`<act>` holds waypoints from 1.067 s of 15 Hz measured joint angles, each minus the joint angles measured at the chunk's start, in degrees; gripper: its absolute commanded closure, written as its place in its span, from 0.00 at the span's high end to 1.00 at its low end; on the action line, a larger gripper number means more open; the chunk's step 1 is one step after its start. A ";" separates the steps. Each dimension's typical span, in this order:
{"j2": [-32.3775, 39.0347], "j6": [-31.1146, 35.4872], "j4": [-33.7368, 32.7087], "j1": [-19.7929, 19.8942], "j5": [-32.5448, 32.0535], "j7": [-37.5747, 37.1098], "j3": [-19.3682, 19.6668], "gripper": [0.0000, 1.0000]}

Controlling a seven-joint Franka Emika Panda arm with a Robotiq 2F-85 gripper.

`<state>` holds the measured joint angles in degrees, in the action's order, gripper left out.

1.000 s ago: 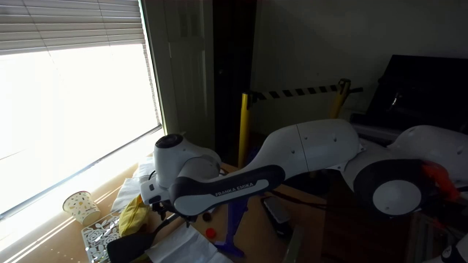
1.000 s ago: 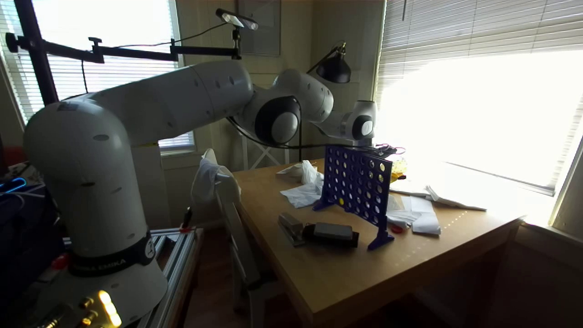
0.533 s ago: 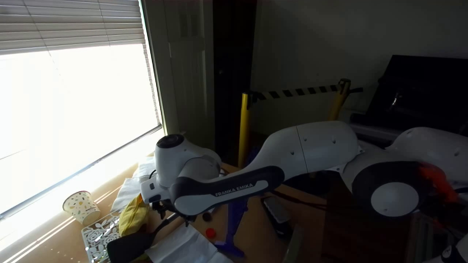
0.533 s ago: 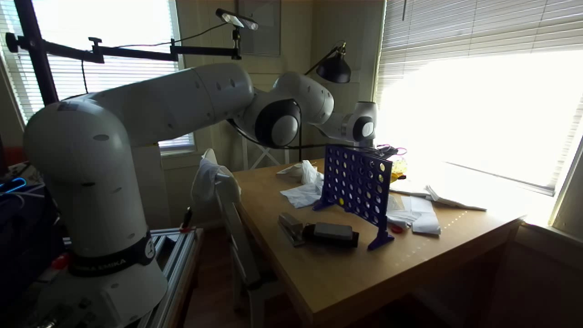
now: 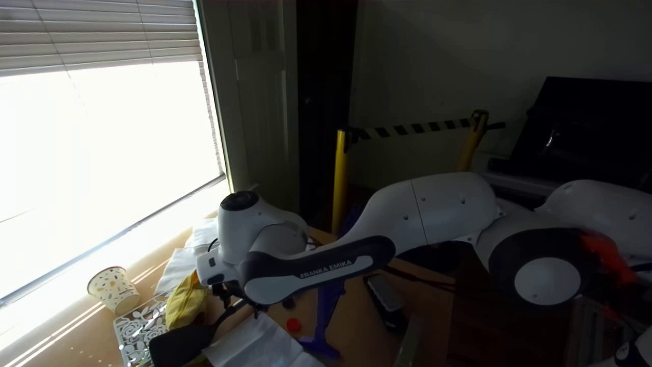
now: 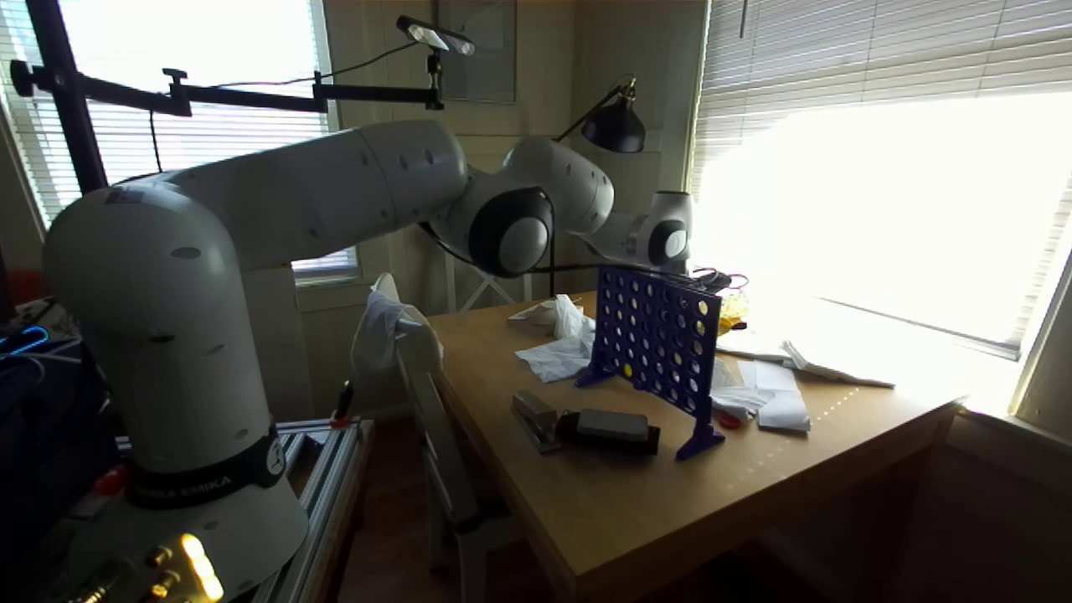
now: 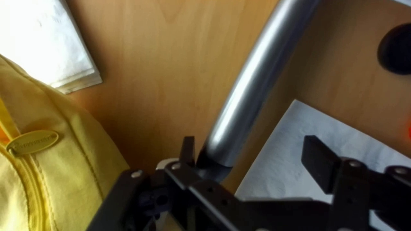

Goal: Move the spatula forwards.

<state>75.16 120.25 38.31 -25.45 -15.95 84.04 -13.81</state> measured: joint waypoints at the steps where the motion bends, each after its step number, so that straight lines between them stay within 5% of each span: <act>1: 0.06 0.37 0.00 0.00 0.00 -0.10 0.00 0.60; 9: 0.38 1.79 -0.26 0.00 0.00 -0.34 0.00 0.05; 16: 0.37 1.97 -0.78 -0.32 -0.01 -0.41 -0.11 0.06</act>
<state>75.53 122.22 37.53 -25.76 -15.96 83.63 -13.92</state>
